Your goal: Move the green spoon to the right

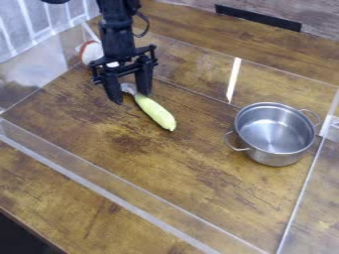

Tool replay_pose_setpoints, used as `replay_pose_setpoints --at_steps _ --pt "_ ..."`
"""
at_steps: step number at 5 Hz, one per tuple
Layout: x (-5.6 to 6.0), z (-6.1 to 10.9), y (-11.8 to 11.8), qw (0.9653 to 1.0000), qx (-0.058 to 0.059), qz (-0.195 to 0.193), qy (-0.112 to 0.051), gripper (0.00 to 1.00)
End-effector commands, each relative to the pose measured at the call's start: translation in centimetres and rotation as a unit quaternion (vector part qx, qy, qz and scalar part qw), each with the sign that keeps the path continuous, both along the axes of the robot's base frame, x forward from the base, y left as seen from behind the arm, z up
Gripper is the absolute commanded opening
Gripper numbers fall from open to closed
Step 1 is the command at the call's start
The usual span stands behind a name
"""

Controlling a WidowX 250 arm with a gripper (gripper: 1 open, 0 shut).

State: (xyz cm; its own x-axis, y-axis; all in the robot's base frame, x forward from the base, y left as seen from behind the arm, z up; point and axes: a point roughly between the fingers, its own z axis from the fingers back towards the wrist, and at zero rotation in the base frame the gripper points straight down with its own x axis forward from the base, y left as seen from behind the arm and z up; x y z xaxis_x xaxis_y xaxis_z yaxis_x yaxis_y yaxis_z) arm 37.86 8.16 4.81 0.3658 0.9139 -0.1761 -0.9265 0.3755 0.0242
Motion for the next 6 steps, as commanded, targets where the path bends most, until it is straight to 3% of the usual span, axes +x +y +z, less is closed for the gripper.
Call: replay_pose_setpoints --at_steps 1,2,3,4,5,6 --pt "1.3 2.9 0.5 0.9992 0.016 -0.004 -0.037 0.0" --pt "1.2 2.4 0.3 0.9992 0.018 -0.003 -0.036 0.0" --pt "1.0 2.1 -0.2 0.9991 0.025 0.004 -0.034 1.0" --pt "1.1 0.9 -0.2 0.999 0.03 0.001 -0.034 1.0" --pt "1.1 -0.1 0.1 0.9988 0.033 -0.01 -0.034 0.0" --pt "0.4 0.1 0.0 0.9986 0.039 0.015 -0.033 0.0"
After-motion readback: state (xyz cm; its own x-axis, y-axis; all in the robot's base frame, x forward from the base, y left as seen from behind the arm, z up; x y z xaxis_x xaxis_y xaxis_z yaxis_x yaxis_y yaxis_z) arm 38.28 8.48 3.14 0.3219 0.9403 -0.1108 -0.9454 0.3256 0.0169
